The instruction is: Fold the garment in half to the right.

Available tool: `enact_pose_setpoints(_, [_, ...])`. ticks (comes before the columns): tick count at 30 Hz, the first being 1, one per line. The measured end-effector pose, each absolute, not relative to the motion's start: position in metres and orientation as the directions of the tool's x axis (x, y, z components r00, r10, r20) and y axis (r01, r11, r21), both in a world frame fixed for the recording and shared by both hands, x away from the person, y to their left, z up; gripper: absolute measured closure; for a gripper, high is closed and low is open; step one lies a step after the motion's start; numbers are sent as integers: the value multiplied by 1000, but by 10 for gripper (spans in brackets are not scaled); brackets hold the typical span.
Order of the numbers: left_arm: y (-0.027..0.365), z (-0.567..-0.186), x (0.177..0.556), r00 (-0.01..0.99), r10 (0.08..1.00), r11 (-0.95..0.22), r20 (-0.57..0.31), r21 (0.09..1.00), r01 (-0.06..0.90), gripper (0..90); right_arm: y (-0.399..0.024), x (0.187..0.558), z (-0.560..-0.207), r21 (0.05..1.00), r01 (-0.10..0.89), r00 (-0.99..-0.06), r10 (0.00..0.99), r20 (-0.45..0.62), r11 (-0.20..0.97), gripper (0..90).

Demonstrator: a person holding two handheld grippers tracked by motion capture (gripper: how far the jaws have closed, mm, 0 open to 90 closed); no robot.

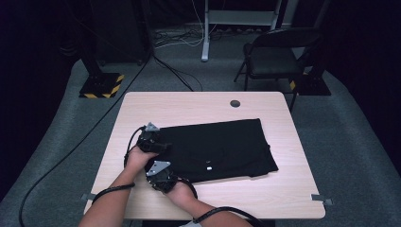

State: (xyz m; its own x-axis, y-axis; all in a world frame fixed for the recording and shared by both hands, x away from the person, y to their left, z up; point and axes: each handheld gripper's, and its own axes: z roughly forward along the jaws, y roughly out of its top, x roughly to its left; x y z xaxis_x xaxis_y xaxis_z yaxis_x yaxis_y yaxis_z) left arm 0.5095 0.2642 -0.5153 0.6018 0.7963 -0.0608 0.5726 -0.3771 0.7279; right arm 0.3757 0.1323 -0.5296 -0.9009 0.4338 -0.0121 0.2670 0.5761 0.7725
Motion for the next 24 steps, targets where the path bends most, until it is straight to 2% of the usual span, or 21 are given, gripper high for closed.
enact_pose_setpoints(14, [300,-516,516,422,907,-286,-9,722,630,262,126,363,-528,776,243,-924,382,4,582,826])
enact_pose_setpoints(24, [305,-516,517,408,913,-279,-1,728,627,318,124,363,-529,782,248,-924,382,13,572,825])
